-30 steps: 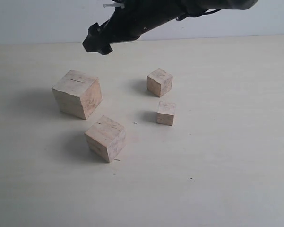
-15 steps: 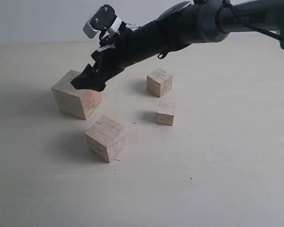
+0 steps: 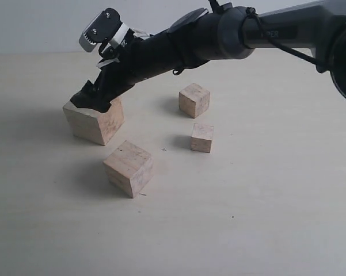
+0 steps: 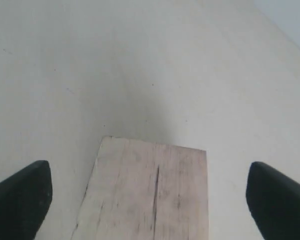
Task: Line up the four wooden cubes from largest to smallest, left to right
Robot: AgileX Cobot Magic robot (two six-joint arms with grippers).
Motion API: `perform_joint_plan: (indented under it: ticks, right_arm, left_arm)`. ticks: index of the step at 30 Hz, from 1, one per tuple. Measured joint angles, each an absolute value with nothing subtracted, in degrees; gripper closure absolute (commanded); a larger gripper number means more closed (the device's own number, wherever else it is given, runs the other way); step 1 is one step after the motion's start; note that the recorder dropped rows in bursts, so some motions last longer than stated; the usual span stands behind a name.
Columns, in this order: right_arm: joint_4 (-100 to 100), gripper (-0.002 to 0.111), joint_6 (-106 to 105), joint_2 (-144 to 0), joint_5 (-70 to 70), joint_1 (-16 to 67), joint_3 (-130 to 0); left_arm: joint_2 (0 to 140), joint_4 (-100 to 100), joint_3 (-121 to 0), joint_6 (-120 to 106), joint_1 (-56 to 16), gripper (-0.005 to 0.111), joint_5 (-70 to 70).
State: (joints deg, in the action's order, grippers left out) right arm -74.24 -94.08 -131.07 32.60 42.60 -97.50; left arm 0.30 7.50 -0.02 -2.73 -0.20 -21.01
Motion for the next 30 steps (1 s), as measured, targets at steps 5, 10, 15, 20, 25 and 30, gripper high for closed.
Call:
perform_joint_plan:
  ticks: [5,10,15,20,25,30]
  right_arm:
    - [-74.24,0.006,-92.00,-133.08,32.33,42.60,-100.25]
    - [-74.24,0.006,-91.25,-135.42,32.45,42.60,-101.08]
    - [-74.01,0.006,-90.89,-136.23,32.45,42.60,-101.20]
    - [-73.50,0.006,-90.12,-136.83,32.45,43.30,-101.20]
    - [-72.07,0.006,-89.70,-138.13,32.45,43.92,-101.20]
    - [-70.56,0.012,-88.14,-138.84,32.45,43.92,-101.20]
  left_arm:
    - [0.30,7.50,-0.02,-2.73,-0.20,0.107,-21.01]
    - [0.30,7.50,-0.02,-2.73,-0.20,0.107,-21.01]
    - [0.30,7.50,-0.02,-2.73,-0.20,0.107,-21.01]
    - [0.30,7.50,-0.02,-2.73,-0.20,0.107,-21.01]
    - [0.30,7.50,-0.02,-2.73,-0.20,0.107,-21.01]
    - [0.30,7.50,-0.02,-2.73,-0.20,0.107,-21.01]
